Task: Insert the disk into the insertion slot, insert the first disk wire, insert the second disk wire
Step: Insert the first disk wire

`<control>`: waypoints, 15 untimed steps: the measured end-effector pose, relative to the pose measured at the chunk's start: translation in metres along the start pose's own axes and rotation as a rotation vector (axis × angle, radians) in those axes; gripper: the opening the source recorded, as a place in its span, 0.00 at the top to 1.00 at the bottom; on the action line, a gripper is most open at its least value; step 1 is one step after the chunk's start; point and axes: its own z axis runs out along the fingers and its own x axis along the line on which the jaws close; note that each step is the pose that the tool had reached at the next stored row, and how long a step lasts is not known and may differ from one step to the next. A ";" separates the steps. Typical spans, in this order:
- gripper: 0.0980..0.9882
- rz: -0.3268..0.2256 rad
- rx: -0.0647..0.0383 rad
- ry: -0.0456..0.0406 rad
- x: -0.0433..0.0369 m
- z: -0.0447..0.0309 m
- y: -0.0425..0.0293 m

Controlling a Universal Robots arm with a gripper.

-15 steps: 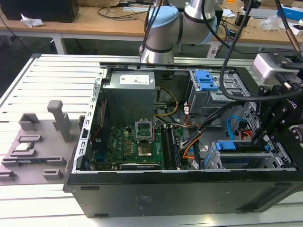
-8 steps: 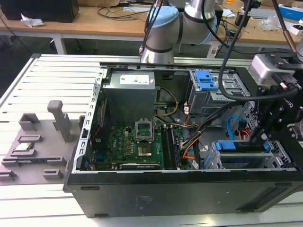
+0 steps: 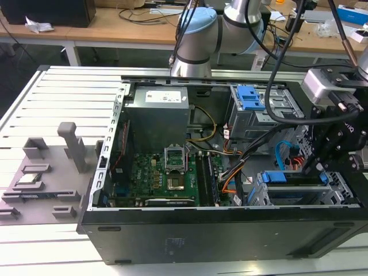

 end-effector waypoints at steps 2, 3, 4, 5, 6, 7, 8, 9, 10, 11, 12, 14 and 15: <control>0.92 0.000 0.000 0.0001 0.0000 0.0024 -0.0002; 0.92 0.000 0.000 0.0005 -0.0001 0.0038 -0.0003; 0.92 0.000 0.000 0.0009 -0.0001 0.0039 -0.0003; 0.92 0.000 0.000 0.0008 -0.0001 0.0042 -0.0003; 0.92 0.000 0.000 0.0009 -0.0001 0.0042 -0.0003; 0.92 0.000 0.000 0.0009 -0.0001 0.0042 -0.0003; 0.92 0.000 0.000 0.0001 -0.0001 0.0047 -0.0003; 0.91 0.000 0.000 0.0006 -0.0001 0.0046 -0.0003; 0.83 0.000 0.000 0.0015 -0.0001 0.0020 -0.0002; 0.83 0.000 0.000 0.0013 0.0001 -0.0049 0.0001; 0.83 0.000 0.000 0.0011 0.0001 -0.0089 0.0003; 0.83 0.000 0.000 0.0011 0.0000 -0.0160 0.0006; 0.83 0.000 0.000 0.0012 -0.0003 -0.0190 0.0007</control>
